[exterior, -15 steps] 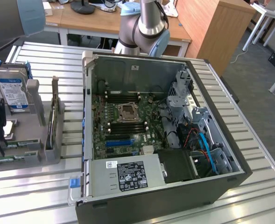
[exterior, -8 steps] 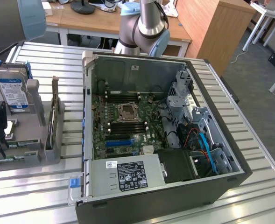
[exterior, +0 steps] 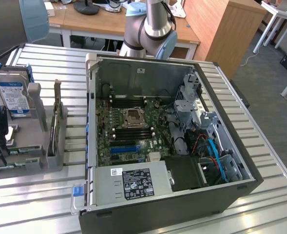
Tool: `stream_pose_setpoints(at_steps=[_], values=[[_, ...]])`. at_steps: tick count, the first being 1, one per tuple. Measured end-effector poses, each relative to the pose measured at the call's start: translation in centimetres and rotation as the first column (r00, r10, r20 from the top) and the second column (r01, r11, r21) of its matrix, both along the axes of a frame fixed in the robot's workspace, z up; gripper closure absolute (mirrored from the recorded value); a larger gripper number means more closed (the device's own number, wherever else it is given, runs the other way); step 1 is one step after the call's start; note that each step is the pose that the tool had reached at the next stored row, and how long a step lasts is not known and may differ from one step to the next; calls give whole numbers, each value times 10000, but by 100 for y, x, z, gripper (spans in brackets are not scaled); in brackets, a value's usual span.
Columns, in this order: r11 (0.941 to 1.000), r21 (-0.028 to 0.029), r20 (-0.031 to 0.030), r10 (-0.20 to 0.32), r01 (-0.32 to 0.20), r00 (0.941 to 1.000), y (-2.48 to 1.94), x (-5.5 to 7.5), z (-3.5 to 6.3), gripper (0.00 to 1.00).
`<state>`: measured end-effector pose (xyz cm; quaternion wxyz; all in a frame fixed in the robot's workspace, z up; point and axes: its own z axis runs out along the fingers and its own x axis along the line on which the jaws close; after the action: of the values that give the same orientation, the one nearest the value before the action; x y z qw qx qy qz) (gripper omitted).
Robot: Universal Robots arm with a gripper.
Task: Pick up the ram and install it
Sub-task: 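Pick up the ram and move it above insertion slot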
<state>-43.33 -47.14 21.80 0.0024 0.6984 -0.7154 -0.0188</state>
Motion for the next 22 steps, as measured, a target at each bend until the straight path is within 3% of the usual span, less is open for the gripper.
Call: stream_pose_setpoints(at_steps=[22], values=[[9999,0,1,126,-126,9999,0,225,-23,70]])
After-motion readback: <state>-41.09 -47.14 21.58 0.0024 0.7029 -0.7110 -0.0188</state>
